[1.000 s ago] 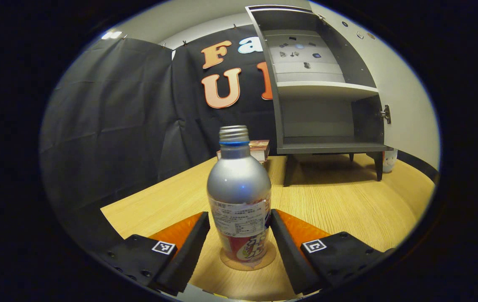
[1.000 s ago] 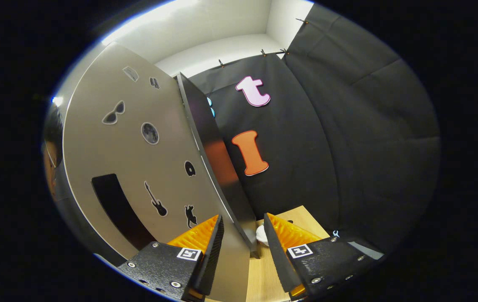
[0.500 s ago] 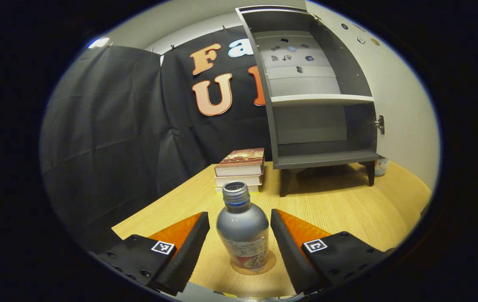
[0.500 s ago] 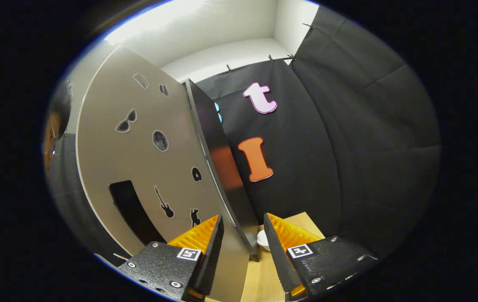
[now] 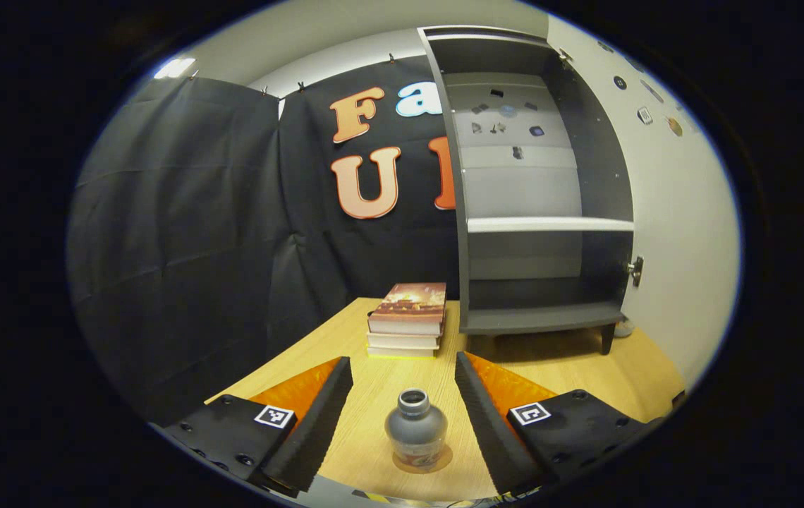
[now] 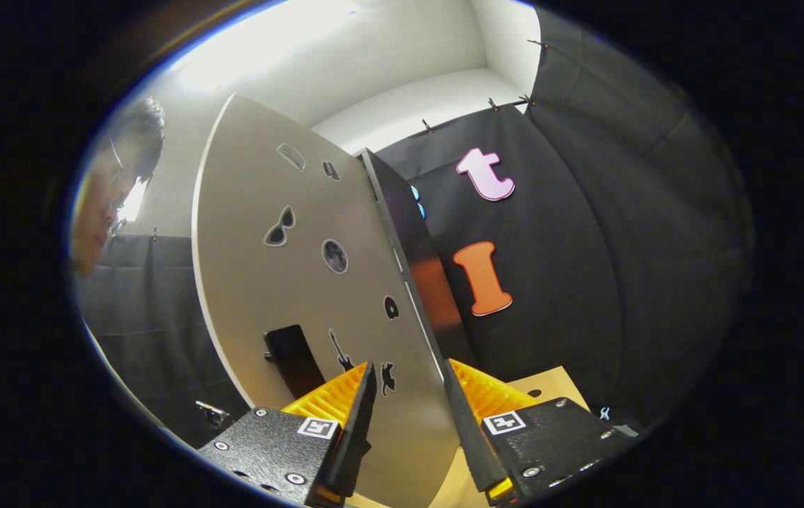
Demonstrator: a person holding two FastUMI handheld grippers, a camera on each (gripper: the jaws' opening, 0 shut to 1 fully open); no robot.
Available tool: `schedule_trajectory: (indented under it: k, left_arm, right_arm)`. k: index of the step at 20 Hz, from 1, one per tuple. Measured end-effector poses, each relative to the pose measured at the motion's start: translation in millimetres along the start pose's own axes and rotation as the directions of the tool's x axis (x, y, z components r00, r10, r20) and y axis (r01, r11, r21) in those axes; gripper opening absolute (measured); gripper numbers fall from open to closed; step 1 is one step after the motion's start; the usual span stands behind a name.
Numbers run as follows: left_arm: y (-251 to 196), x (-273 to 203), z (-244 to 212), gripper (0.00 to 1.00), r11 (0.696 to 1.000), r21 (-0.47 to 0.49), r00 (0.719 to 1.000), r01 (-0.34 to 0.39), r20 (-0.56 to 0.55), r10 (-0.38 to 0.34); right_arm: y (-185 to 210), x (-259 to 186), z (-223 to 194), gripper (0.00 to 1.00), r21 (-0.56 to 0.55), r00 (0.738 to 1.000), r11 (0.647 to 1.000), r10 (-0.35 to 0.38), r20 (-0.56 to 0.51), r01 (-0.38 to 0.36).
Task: Open the cabinet door with the right hand, grasp the bottle in the cabinet with the left hand and place it on the coaster, then close the cabinet door with the right hand.
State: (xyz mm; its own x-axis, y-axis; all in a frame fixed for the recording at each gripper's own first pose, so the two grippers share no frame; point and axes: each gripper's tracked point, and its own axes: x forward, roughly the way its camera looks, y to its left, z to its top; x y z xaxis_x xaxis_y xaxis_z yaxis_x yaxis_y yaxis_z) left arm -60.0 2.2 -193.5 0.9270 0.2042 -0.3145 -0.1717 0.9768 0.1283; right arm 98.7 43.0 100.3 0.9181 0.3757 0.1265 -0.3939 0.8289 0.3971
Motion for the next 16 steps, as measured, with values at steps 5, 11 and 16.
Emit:
schedule_trajectory:
  k: [5, 11, 16]
  left_arm:
    - [-10.4, 12.6, 39.2, 0.95, 0.999, -0.020, 0.999, 0.042, 0.018, -0.042]
    - [-28.1, 18.7, 77.2, 0.95, 0.996, -0.019, 0.994, 0.091, 0.066, -0.090]
    - [-52.6, 20.5, 96.4, 0.95, 0.986, -0.003, 0.982, 0.165, 0.092, -0.164]
  right_arm:
    - [19.6, -2.9, -13.6, 0.61, -0.009, 0.994, 0.995, 0.099, -0.056, -0.100]
    - [28.7, -11.6, -8.6, 0.60, -0.013, 0.985, 0.987, 0.161, -0.059, -0.162]
    - [37.6, -7.7, -10.5, 0.58, -0.059, 0.981, 0.981, 0.180, -0.077, -0.185]
